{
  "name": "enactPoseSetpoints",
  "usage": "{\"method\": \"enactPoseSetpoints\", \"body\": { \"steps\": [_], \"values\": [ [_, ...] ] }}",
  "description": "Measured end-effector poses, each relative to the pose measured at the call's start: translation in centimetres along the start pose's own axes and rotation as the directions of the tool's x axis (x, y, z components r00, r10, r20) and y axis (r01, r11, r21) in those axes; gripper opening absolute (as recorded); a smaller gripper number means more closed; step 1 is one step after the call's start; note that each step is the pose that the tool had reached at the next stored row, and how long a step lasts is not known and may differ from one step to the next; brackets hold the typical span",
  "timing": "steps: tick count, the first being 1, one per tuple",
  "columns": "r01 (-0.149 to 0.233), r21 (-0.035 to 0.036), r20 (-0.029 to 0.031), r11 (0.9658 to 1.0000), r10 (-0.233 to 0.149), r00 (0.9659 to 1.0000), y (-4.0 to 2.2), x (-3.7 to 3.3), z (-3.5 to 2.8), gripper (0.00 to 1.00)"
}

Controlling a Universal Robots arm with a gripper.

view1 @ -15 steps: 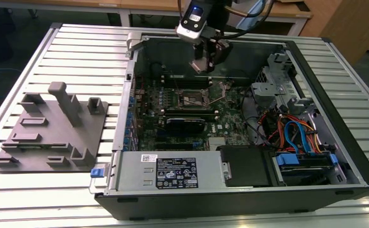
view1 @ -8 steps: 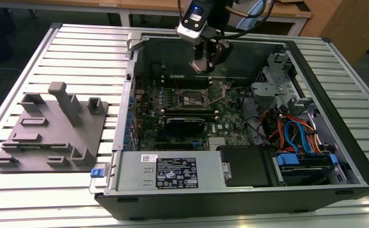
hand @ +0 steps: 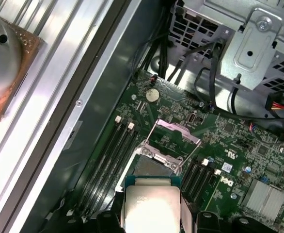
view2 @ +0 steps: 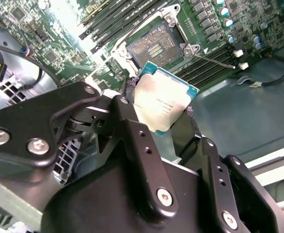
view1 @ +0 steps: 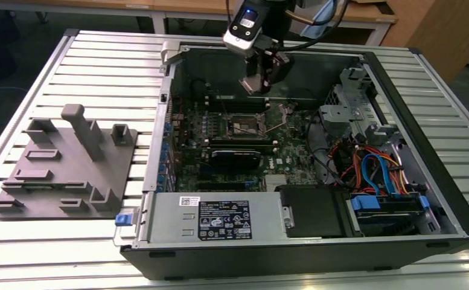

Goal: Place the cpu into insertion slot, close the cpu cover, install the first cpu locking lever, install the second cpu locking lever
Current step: 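Place the cpu into insertion slot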

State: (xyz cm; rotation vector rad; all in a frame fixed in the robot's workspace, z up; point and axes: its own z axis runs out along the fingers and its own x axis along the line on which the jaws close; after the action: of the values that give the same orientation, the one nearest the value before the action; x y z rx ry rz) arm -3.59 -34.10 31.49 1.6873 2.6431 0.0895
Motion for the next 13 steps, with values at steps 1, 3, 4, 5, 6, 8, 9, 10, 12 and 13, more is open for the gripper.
{"method": "enactPoseSetpoints", "body": {
  "steps": [1,3,4,5,6,8,9,10,12,13],
  "values": [
    [-0.014,-0.0001,0.0005,0.9999,0.014,0.9999,0.0,0.0,0.02,0.54],
    [-0.043,0.0,0.0014,0.9991,0.043,0.9991,0.0,0.0,0.09,0.54],
    [-0.055,0.0011,0.0015,0.9985,0.055,0.9985,-0.01,0.0,0.13,0.54],
    [-0.065,0.0029,0.0011,0.9979,0.065,0.9979,-0.01,0.0,0.19,0.54],
    [-0.07,0.0057,0.0003,0.9976,0.07,0.9976,-0.01,-0.01,0.24,0.54],
    [-0.07,0.0107,-0.0014,0.9975,0.071,0.9975,-0.02,-0.01,0.29,0.54],
    [-0.071,0.0108,-0.0014,0.9974,0.071,0.9975,-0.02,-0.01,0.29,0.54],
    [-0.071,0.0109,-0.0015,0.9974,0.071,0.9975,-0.02,-0.01,0.29,0.54],
    [-0.071,0.0108,-0.0016,0.9974,0.071,0.9975,-0.02,-0.01,0.29,0.54],
    [-0.071,0.0108,-0.0016,0.9974,0.071,0.9975,-0.02,-0.01,0.29,0.54]
  ]
}}
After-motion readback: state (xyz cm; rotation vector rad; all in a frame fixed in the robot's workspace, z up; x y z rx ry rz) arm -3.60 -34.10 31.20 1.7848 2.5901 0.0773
